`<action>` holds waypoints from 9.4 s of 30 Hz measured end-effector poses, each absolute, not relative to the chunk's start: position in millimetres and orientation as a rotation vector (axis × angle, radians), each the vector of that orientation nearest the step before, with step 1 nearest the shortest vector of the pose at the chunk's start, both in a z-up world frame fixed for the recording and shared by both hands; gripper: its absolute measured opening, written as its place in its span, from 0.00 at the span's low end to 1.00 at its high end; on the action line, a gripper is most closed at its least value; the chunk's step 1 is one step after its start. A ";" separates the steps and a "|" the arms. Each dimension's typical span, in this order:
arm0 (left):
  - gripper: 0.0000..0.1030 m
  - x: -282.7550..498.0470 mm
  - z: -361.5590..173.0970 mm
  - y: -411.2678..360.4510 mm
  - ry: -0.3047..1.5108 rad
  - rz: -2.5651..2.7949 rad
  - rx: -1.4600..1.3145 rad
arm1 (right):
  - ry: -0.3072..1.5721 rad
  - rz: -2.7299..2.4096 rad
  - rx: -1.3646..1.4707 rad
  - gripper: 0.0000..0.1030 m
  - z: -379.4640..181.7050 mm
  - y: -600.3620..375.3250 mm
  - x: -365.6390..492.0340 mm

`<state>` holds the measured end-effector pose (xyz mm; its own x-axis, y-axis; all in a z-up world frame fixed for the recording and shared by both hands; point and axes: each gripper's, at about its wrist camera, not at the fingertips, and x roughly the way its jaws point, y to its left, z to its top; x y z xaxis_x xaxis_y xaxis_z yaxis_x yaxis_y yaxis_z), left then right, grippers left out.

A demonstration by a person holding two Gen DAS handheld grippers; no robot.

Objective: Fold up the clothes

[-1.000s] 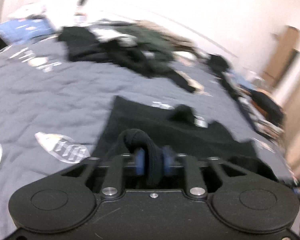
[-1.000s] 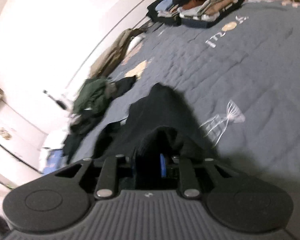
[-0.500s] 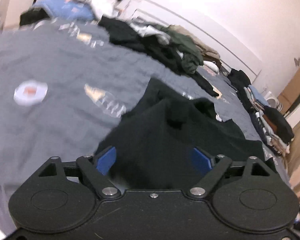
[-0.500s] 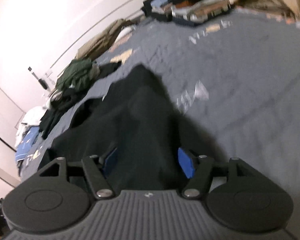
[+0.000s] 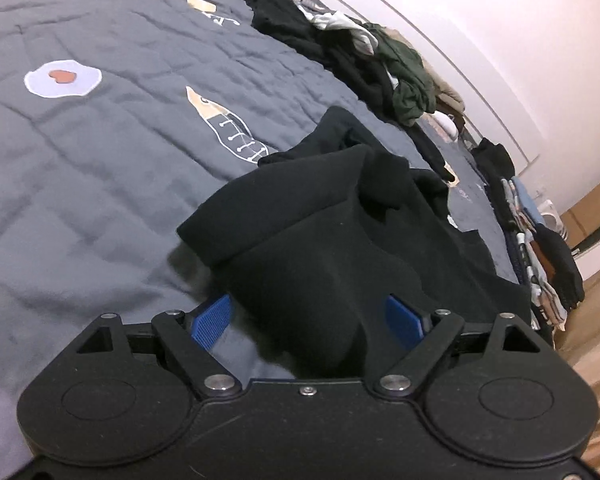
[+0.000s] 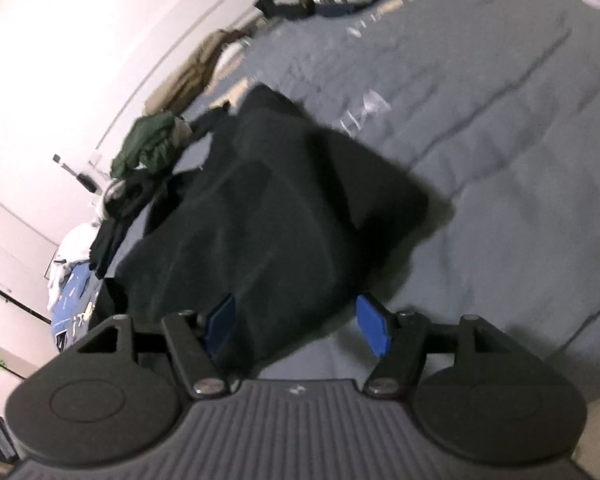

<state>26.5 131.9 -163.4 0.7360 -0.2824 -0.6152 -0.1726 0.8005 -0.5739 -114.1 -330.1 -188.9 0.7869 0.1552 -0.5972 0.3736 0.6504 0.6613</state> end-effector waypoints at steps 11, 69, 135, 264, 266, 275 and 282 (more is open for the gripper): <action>0.70 53.6 -180.2 124.1 0.767 -0.077 -0.647 | 0.539 -0.226 1.029 0.63 -222.5 -350.6 -87.4; 0.59 -110.4 -51.9 117.1 0.652 -0.201 0.214 | 0.638 -0.088 0.183 0.52 -86.8 -297.4 -198.3; 0.14 -2.2 -70.1 129.0 0.380 -0.361 0.081 | 0.412 0.021 0.336 0.12 -89.7 -332.9 -66.2; 0.61 -35.6 -161.6 132.0 0.778 -0.069 -0.811 | 0.460 -0.233 1.535 0.34 -218.0 -420.1 -161.3; 0.66 -37.6 -156.7 120.8 0.787 -0.100 -0.765 | 0.473 -0.244 1.541 0.41 -218.4 -421.1 -165.9; 0.68 -57.1 -135.0 41.9 0.678 -0.151 -0.351 | 0.533 -0.119 1.676 0.41 -237.6 -395.0 -153.0; 0.68 -54.1 -144.8 49.6 0.707 -0.111 -0.419 | 0.462 -0.211 1.738 0.10 -255.7 -400.8 -142.3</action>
